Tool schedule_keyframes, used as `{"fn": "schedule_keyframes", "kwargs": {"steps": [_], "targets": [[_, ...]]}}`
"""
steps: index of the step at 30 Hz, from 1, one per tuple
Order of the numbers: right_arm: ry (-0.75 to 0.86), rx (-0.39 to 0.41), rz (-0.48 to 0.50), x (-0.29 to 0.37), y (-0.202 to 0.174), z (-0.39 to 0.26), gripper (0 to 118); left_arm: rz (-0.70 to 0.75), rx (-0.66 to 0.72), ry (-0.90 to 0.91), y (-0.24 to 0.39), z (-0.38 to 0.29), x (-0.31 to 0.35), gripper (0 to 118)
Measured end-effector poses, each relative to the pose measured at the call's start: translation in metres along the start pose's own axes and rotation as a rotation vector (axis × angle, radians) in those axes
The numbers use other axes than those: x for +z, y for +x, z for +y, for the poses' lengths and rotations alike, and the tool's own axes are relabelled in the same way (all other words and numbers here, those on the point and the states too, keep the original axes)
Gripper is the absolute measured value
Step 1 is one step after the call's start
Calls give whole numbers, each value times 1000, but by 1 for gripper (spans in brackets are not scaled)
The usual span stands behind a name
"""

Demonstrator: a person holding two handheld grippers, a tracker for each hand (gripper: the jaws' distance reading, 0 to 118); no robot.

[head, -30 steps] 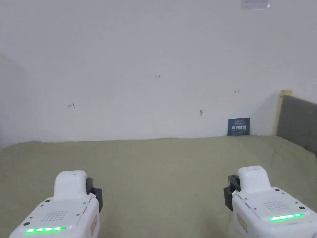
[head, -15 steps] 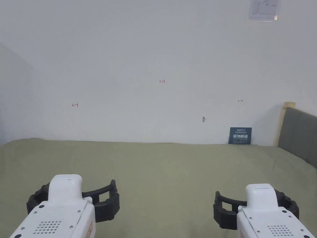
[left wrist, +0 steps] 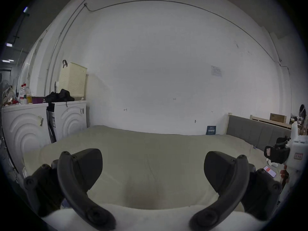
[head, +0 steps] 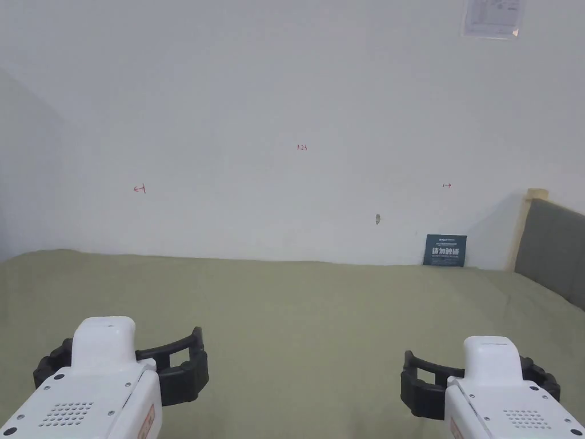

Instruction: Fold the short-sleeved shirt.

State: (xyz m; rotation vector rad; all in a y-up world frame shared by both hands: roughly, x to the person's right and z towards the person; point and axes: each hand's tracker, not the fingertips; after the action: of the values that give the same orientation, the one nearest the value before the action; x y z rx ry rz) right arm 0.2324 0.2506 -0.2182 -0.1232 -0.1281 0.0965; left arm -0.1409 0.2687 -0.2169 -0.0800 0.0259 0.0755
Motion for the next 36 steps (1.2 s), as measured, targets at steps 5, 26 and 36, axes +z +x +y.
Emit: {"fn": "schedule_keyframes", "kwargs": {"steps": [5, 26, 36], "targets": [[22, 32, 23, 4, -6, 6, 118, 12, -15, -23, 1, -1, -2, 118], [30, -38, 84, 3, 4, 17, 118, -42, -69, -36, 10, 18, -12, 118], [29, -60, 99, 8, 15, 17, 118, -21, -38, -18, 2, 22, -6, 118]]}}
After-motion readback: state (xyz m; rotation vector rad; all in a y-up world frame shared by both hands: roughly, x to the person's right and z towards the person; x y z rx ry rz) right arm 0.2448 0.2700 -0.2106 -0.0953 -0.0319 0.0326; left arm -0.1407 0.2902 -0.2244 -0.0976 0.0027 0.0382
